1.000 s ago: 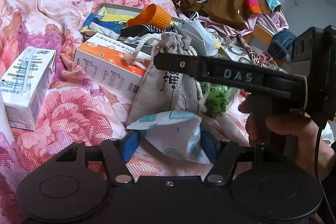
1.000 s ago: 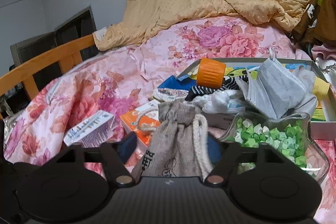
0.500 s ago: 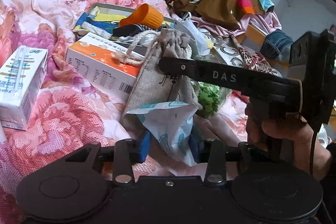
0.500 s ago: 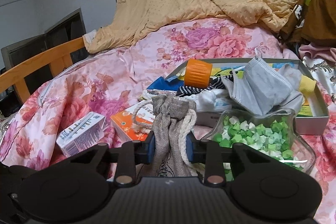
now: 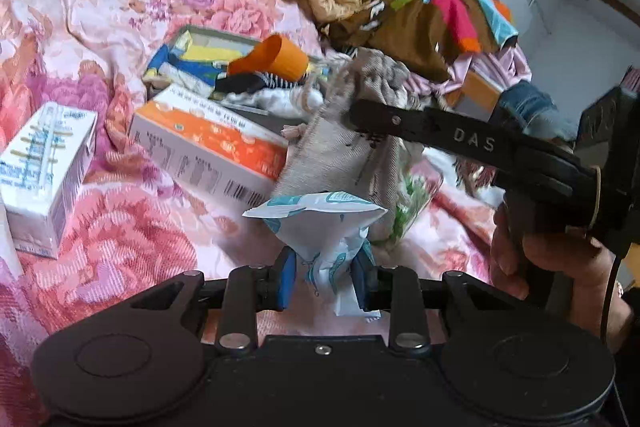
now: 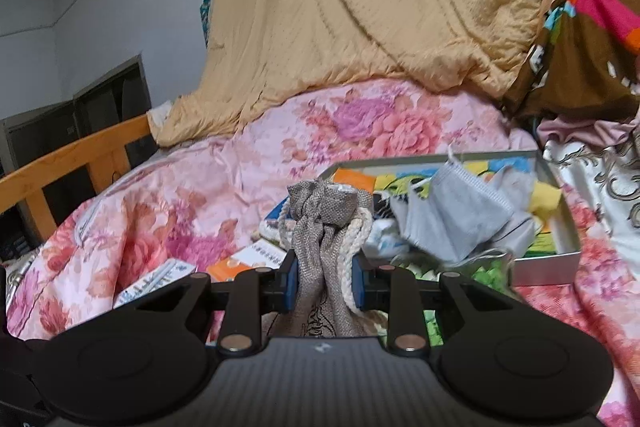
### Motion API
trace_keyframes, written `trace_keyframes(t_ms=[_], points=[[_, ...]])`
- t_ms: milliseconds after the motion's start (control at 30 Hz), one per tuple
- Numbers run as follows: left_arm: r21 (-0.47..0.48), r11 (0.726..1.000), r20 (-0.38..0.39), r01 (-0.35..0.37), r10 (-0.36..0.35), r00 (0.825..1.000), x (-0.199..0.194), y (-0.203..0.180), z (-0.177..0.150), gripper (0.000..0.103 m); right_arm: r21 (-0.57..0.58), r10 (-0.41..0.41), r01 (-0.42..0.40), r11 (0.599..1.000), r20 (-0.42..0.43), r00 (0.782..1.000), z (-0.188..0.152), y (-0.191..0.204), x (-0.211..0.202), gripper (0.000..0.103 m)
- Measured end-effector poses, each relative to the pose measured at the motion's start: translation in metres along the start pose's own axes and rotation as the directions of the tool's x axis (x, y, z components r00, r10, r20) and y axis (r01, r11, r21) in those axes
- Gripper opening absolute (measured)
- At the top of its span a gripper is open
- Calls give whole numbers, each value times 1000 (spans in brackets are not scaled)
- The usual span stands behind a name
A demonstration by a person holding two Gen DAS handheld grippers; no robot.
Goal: Organize soft objects
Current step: 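Lift and carry the pouch and packet with both grippers to the frog tray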
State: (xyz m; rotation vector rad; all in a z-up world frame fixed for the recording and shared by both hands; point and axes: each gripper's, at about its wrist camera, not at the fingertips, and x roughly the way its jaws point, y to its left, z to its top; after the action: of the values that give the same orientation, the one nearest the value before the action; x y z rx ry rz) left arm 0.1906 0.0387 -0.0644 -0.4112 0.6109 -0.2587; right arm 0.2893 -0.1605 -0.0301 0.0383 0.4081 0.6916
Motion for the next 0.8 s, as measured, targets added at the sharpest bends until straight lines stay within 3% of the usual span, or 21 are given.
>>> trace_keyframes(t_ms=[367, 533, 667, 800], points=[[12, 999, 92, -43, 42, 995, -13, -2, 26, 32, 24, -31, 29, 999, 80, 996, 21, -9, -13, 28], [31, 999, 152, -42, 37, 988, -6, 9, 66, 33, 65, -44, 37, 997, 107, 993, 43, -20, -3, 28], [60, 995, 189, -82, 70, 980, 10, 23, 103, 33, 146, -50, 32, 989, 119, 992, 66, -30, 21, 28], [4, 995, 203, -99, 96, 975, 30, 53, 131, 33, 222, -83, 53, 974, 131, 988, 93, -40, 47, 29]])
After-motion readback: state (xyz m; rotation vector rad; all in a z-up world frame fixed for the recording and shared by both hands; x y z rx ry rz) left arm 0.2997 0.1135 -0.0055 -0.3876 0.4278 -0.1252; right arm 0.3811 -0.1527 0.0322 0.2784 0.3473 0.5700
